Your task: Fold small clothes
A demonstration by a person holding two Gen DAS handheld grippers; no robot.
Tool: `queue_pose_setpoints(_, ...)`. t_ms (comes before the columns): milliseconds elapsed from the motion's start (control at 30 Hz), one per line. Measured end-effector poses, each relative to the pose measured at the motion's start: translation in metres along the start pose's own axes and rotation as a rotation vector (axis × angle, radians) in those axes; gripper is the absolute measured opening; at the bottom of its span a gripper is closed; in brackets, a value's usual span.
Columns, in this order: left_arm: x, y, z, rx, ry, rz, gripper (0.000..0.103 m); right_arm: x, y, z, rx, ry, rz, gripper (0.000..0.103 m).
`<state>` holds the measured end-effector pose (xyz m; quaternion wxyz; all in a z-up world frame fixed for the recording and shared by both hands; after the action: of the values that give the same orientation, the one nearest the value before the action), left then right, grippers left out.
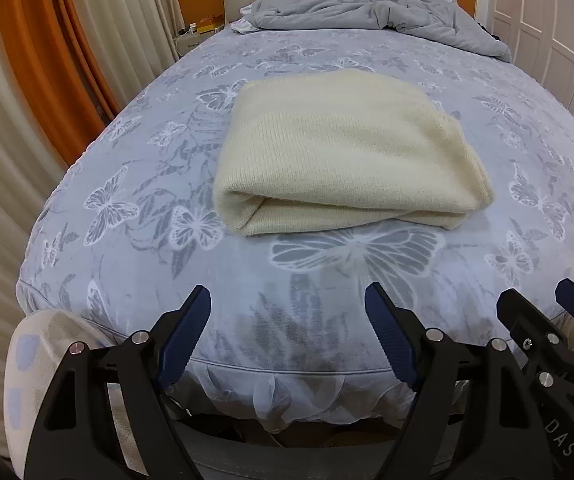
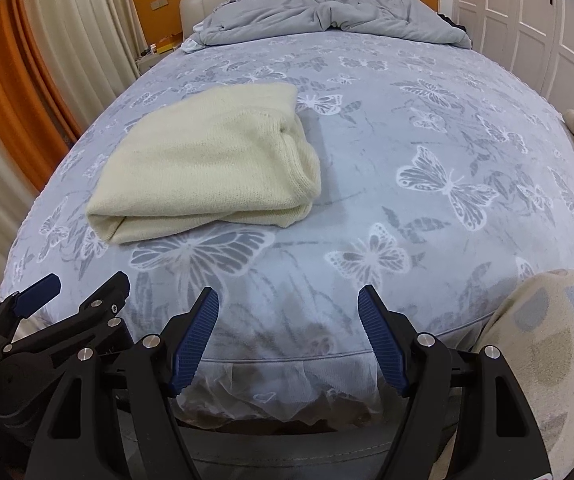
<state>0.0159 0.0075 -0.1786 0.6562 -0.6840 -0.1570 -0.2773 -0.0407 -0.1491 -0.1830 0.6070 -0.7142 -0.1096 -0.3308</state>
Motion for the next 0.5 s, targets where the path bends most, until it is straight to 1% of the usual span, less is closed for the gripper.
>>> queue_pose_setpoints(267, -0.0040, 0.0075, 0.0025, 0.014, -0.012, -0.004, 0.077, -0.0041, 0.0076, 0.0031, -0.006, -0.001, 0.017, 0.071)
queue_pose_setpoints(500, -0.0074, 0.0101, 0.0032, 0.007, -0.014, -0.016, 0.077, -0.0057, 0.0088, 0.0050, -0.012, -0.002, 0.021, 0.071)
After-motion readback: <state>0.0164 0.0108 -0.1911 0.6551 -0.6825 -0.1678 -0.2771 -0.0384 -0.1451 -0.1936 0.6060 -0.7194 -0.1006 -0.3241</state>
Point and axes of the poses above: each gripper's, at about its wrist camera, not at the fingertips, and y roughly the way its jaws point, z to its left, x to its top, the point moved 6 cm from there along y, roughly the way its jaws point, and after that the axes turned 7 degrees about -x, right-handed, at the moved point
